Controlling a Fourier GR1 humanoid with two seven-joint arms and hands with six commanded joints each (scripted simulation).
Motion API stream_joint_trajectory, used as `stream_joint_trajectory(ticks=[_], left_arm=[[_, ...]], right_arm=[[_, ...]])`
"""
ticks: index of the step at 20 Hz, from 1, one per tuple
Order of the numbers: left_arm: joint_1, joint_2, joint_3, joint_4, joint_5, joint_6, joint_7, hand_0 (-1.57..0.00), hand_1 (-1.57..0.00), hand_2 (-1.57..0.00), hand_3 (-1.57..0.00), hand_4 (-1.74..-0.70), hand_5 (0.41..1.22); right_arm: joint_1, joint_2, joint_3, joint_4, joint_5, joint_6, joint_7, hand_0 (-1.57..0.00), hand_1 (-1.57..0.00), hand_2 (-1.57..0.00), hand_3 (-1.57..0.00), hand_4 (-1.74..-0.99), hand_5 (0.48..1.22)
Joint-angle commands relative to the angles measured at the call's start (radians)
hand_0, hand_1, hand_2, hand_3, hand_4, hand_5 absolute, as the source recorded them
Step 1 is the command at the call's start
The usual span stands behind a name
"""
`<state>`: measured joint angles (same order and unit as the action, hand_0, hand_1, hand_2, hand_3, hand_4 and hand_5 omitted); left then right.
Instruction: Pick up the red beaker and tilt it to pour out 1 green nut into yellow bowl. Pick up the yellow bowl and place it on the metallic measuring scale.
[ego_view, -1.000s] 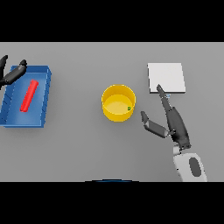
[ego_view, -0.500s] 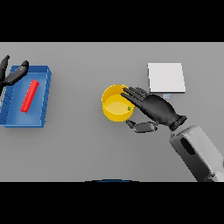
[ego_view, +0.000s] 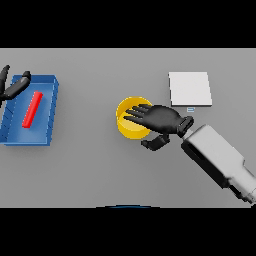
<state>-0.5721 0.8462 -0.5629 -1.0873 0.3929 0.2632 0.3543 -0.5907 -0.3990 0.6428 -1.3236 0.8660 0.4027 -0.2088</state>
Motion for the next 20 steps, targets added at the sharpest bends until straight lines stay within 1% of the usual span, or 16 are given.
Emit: stream_joint_trajectory(ticks=[1, 3, 5, 7, 8, 9, 10, 12, 13, 14, 15, 16, 17, 18, 19, 20], left_arm=[[0.003, 0.01, 0.005, -0.008, 0.006, -0.008, -0.005, 0.0, 0.0, 0.0, 0.0, -0.72, 0.687], [-0.003, 0.002, 0.002, 0.0, 0.003, -0.004, 0.002, 0.0, 0.0, 0.0, 0.0, -0.72, 0.688], [0.007, 0.01, 0.01, -0.002, 0.011, -0.012, -0.015, 0.0, 0.0, 0.0, 0.0, -0.72, 0.688], [-0.004, 0.013, 0.011, 0.003, 0.009, -0.01, 0.001, 0.0, 0.0, 0.0, 0.0, -0.72, 0.684], [-0.004, 0.008, 0.008, 0.003, 0.006, -0.01, -0.005, 0.0, 0.0, 0.0, 0.0, -0.72, 0.682], [-0.001, 0.009, 0.005, -0.003, 0.006, -0.01, -0.006, 0.0, 0.0, 0.0, 0.0, -0.72, 0.684], [0.01, 0.012, 0.007, -0.006, 0.008, -0.011, -0.02, 0.0, 0.0, 0.0, 0.0, -0.72, 0.686], [0.001, 0.013, 0.014, -0.002, 0.013, -0.011, -0.017, 0.0, 0.0, 0.0, 0.0, -0.72, 0.688], [0.008, 0.016, 0.015, -0.006, 0.015, -0.011, -0.022, 0.0, 0.0, 0.0, 0.0, -0.72, 0.686], [0.009, 0.013, 0.011, -0.009, 0.011, -0.01, -0.024, 0.0, 0.0, 0.0, 0.0, -0.72, 0.685], [0.004, 0.02, 0.016, -0.008, 0.014, -0.013, -0.02, 0.0, 0.0, 0.0, 0.0, -0.71, 0.686], [0.009, 0.021, 0.015, -0.006, 0.014, -0.017, -0.026, 0.0, 0.0, 0.0, 0.0, -0.71, 0.689], [0.01, 0.023, 0.021, 0.002, 0.019, -0.023, -0.029, 0.0, 0.0, 0.0, 0.0, -0.71, 0.691], [0.009, 0.019, 0.018, -0.004, 0.019, -0.021, -0.026, 0.0, 0.0, 0.0, 0.0, -0.72, 0.692], [0.01, 0.018, 0.019, -0.013, 0.021, -0.017, -0.029, 0.0, 0.0, 0.0, 0.0, -0.72, 0.692], [0.012, 0.027, 0.022, -0.015, 0.02, -0.016, -0.028, 0.0, 0.0, 0.0, 0.0, -0.72, 0.692]], right_arm=[[-0.014, -0.001, 0.013, 0.019, 0.011, 0.007, -0.006, 0.0, 0.0, 0.0, 0.0, -1.224, 0.703], [-0.056, 0.024, 0.033, 0.083, 0.03, 0.014, 0.004, 0.0, 0.0, 0.0, 0.0, -1.231, 0.703], [-0.083, 0.024, 0.05, 0.114, 0.04, 0.03, -0.012, 0.0, 0.0, 0.0, 0.0, -1.25, 0.708], [-0.104, 0.05, 0.074, 0.159, 0.058, 0.036, 0.001, 0.0, 0.0, 0.0, 0.0, -1.266, 0.72], [-0.114, 0.043, 0.079, 0.175, 0.061, 0.041, -0.015, 0.0, 0.0, 0.0, 0.0, -1.27, 0.727], [-0.12, 0.057, 0.087, 0.187, 0.064, 0.052, -0.003, 0.0, 0.0, 0.0, 0.0, -1.275, 0.735], [-0.123, 0.055, 0.09, 0.179, 0.058, 0.073, -0.011, 0.0, 0.0, 0.0, 0.0, -1.281, 0.74], [-0.135, 0.065, 0.083, 0.199, 0.052, 0.08, -0.003, 0.0, 0.0, 0.0, 0.0, -1.297, 0.753], [-0.137, 0.072, 0.072, 0.199, 0.04, 0.09, 0.007, 0.0, 0.0, 0.0, 0.0, -1.305, 0.763], [-0.139, 0.09, 0.071, 0.217, 0.04, 0.096, 0.036, 0.0, 0.0, 0.0, -0.02, -1.319, 0.787], [-0.13, 0.092, 0.071, 0.216, 0.038, 0.099, 0.04, 0.0, -0.02, -0.02, -0.04, -1.336, 0.81], [-0.136, 0.09, 0.068, 0.224, 0.038, 0.101, 0.035, -0.11, -0.1, -0.09, -0.1, -1.36, 0.842], [-0.134, 0.089, 0.073, 0.235, 0.042, 0.093, 0.025, -0.29, -0.24, -0.18, -0.17, -1.387, 0.873], [-0.139, 0.085, 0.079, 0.234, 0.05, 0.089, 0.015, -0.54, -0.47, -0.31, -0.26, -1.42, 0.943], [-0.135, 0.08, 0.088, 0.231, 0.056, 0.082, 0.01, -0.75, -0.69, -0.48, -0.35, -1.454, 0.999], [-0.132, 0.078, 0.087, 0.225, 0.05, 0.083, 0.011, -0.91, -0.87, -0.69, -0.46, -1.512, 1.043]])
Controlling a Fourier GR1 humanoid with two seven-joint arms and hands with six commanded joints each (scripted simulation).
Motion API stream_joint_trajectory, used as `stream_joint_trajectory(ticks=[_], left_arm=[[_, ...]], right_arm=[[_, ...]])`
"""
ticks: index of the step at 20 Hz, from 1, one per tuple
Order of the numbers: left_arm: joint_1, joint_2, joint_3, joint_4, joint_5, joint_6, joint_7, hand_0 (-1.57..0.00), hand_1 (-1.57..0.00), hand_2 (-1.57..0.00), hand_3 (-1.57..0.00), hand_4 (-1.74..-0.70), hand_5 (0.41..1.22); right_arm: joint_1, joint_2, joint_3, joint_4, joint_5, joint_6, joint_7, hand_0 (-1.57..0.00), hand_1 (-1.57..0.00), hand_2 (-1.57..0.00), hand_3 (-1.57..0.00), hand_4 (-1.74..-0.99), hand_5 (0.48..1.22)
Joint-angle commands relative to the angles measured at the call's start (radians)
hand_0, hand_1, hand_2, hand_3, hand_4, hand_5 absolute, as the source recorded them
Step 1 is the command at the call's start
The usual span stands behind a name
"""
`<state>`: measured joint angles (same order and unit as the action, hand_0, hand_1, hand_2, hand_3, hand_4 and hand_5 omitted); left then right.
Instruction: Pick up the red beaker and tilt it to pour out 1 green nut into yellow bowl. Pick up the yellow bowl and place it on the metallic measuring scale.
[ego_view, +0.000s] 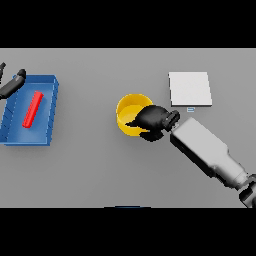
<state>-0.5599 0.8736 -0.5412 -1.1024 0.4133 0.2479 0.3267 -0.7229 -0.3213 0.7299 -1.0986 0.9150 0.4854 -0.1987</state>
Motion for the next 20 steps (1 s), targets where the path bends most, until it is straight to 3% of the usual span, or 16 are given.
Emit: stream_joint_trajectory(ticks=[1, 3, 5, 8, 13, 14, 20], left_arm=[[0.003, 0.005, 0.003, -0.006, 0.003, 0.001, -0.001, 0.0, 0.0, 0.0, 0.0, -0.72, 0.693], [0.007, 0.005, 0.002, -0.013, 0.008, -0.002, -0.001, 0.0, 0.0, 0.0, 0.0, -0.72, 0.696], [0.001, 0.005, 0.0, -0.001, 0.004, -0.005, 0.008, 0.0, 0.0, 0.0, 0.0, -0.73, 0.698], [-0.006, 0.005, -0.007, -0.006, -0.003, -0.009, 0.017, 0.0, 0.0, 0.0, 0.0, -0.72, 0.697], [0.012, 0.0, -0.007, -0.012, 0.001, -0.003, 0.0, 0.0, 0.0, 0.0, 0.0, -0.72, 0.695], [0.006, 0.003, -0.007, -0.008, 0.0, -0.005, 0.015, 0.0, 0.0, 0.0, 0.0, -0.72, 0.696], [0.0, -0.005, -0.012, -0.004, -0.003, -0.007, 0.023, 0.0, 0.0, 0.0, 0.0, -0.72, 0.688]], right_arm=[[0.0, -0.001, 0.003, 0.002, -0.001, -0.002, -0.004, -1.05, -1.01, -0.87, -0.57, -1.552, 1.079], [-0.002, -0.003, 0.002, -0.004, -0.012, -0.003, -0.017, -1.23, -1.21, -1.12, -0.83, -1.614, 1.13], [-0.009, -0.004, 0.011, -0.007, -0.005, -0.012, -0.015, -1.36, -1.34, -1.19, -1.04, -1.66, 1.163], [-0.005, -0.013, 0.008, -0.013, -0.011, -0.026, -0.026, -1.46, -1.45, -1.26, -1.22, -1.699, 1.191], [-0.008, -0.028, -0.024, -0.031, -0.043, -0.022, -0.028, -1.53, -1.53, -1.33, -1.32, -1.727, 1.211], [-0.012, -0.029, -0.035, -0.043, -0.049, -0.008, -0.004, -1.54, -1.54, -1.33, -1.34, -1.73, 1.213], [-0.012, -0.084, -0.11, -0.158, -0.091, 0.054, 0.044, -1.56, -1.56, -1.43, -1.21, -1.738, 1.219]])
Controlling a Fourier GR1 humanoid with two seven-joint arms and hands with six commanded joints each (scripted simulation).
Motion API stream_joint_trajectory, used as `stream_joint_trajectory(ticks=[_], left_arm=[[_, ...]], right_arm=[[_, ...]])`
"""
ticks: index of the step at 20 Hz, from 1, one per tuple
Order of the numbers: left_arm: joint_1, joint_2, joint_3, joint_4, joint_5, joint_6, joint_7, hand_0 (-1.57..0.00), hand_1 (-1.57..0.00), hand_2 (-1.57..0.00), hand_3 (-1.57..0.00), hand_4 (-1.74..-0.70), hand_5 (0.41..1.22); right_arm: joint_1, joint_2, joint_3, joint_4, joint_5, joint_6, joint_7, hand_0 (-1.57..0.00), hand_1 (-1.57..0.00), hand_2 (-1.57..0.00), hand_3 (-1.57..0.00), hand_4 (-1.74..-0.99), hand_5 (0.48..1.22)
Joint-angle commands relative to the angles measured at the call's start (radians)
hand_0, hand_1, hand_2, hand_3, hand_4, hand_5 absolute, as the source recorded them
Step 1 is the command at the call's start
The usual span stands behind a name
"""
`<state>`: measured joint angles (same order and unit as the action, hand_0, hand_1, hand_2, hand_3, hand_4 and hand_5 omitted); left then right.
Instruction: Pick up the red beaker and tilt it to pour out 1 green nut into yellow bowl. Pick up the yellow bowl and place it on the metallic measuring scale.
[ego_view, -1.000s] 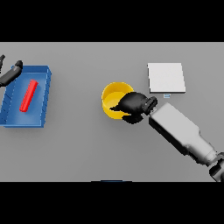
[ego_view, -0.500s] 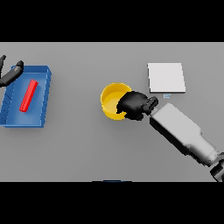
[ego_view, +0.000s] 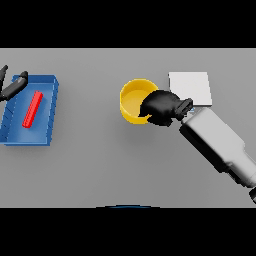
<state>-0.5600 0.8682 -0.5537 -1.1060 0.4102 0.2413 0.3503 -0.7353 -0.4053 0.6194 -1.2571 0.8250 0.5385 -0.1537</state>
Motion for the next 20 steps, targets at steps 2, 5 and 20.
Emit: stream_joint_trajectory(ticks=[2, 5, 20], left_arm=[[-0.01, -0.006, -0.008, -0.001, -0.011, 0.004, -0.001, 0.0, 0.0, 0.0, 0.0, -0.71, 0.686], [0.006, 0.012, 0.003, -0.015, 0.0, 0.003, -0.003, 0.0, 0.0, 0.0, 0.0, -0.72, 0.686], [0.006, 0.034, 0.003, -0.048, 0.005, 0.01, 0.048, 0.0, 0.0, 0.0, 0.0, -0.73, 0.735]], right_arm=[[-0.003, -0.037, -0.034, -0.032, -0.002, 0.001, 0.022, -1.57, -1.57, -1.46, -1.18, -1.739, 1.22], [0.02, -0.057, -0.046, -0.073, -0.004, 0.012, 0.029, -1.56, -1.57, -1.51, -1.16, -1.74, 1.22], [-0.025, -0.131, -0.186, 0.216, 0.056, -0.189, -0.022, -1.57, -1.57, -1.54, -1.15, -1.741, 1.221]])
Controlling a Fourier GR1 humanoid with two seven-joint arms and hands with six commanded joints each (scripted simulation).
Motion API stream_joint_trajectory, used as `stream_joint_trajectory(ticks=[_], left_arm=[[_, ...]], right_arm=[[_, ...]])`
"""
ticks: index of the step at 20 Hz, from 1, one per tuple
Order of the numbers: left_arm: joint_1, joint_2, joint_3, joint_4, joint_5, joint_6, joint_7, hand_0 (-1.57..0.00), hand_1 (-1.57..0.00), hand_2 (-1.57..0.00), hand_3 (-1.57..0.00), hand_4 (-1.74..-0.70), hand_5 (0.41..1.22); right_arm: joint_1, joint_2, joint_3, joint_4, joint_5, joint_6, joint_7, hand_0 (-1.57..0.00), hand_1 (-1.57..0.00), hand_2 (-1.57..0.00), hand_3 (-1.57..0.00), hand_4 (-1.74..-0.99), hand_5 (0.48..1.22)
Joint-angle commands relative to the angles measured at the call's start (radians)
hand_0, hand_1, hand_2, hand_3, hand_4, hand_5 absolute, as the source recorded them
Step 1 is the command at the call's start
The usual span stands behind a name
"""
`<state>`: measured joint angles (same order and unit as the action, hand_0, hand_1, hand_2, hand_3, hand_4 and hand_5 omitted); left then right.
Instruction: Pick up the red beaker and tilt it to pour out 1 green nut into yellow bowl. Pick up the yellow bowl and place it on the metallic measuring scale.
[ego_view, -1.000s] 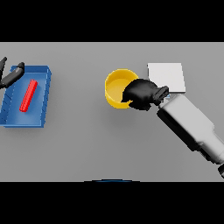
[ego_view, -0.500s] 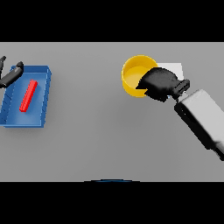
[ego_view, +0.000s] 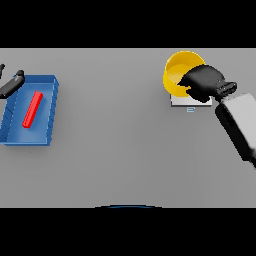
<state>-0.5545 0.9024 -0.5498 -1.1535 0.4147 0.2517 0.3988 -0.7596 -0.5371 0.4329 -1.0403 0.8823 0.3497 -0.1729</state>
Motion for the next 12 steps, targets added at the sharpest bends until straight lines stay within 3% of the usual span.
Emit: stream_joint_trajectory(ticks=[1, 5, 6, 12], left_arm=[[-0.008, -0.003, -0.003, 0.005, -0.005, 0.0, 0.01, 0.0, 0.0, 0.0, 0.0, -0.73, 0.734], [0.012, 0.006, -0.005, -0.016, -0.001, -0.001, 0.001, 0.0, 0.0, 0.0, 0.0, -0.72, 0.717], [0.015, 0.002, -0.006, -0.02, -0.001, 0.005, -0.002, 0.0, 0.0, 0.0, 0.0, -0.72, 0.714], [0.017, 0.003, -0.003, -0.019, 0.003, 0.007, 0.006, 0.0, 0.0, 0.0, 0.0, -0.73, 0.714]], right_arm=[[-0.003, 0.005, -0.007, 0.028, 0.001, -0.01, 0.002, -1.57, -1.57, -1.54, -1.15, -1.741, 1.221], [-0.017, 0.025, -0.03, 0.154, 0.019, -0.07, -0.01, -1.57, -1.57, -1.47, -1.24, -1.741, 1.221], [-0.026, 0.035, -0.036, 0.178, 0.022, -0.074, 0.013, -1.57, -1.57, -1.46, -1.27, -1.741, 1.221], [-0.046, 0.068, -0.072, 0.314, 0.003, -0.091, -0.041, -1.55, -1.57, -1.39, -1.41, -1.741, 1.221]])
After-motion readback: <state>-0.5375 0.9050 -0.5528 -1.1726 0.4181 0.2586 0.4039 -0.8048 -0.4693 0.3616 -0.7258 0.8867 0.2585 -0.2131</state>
